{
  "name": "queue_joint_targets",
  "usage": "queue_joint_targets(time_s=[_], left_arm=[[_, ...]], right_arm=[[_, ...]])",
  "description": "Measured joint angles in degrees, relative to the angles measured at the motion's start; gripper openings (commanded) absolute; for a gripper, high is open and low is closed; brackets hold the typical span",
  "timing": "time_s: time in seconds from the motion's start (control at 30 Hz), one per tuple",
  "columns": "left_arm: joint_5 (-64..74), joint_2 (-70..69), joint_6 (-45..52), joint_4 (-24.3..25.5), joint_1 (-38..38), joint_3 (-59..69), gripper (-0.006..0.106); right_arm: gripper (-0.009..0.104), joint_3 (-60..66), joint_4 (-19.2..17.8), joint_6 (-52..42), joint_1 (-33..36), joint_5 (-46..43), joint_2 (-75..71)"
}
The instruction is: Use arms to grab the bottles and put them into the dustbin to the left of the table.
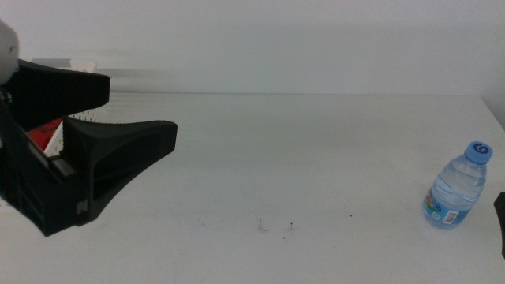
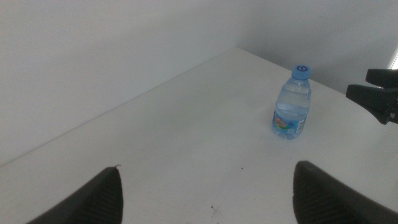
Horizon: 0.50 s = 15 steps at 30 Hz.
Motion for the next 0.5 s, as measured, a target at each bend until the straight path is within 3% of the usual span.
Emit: queue_joint_targets(time_s=[0.5], left_arm=[[0.00,0.00,0.00,0.00,0.00,0.00,0.094]], right_arm=[[0.093,0.00,-5.01,-2.47,0.00,-8.10,15.84]])
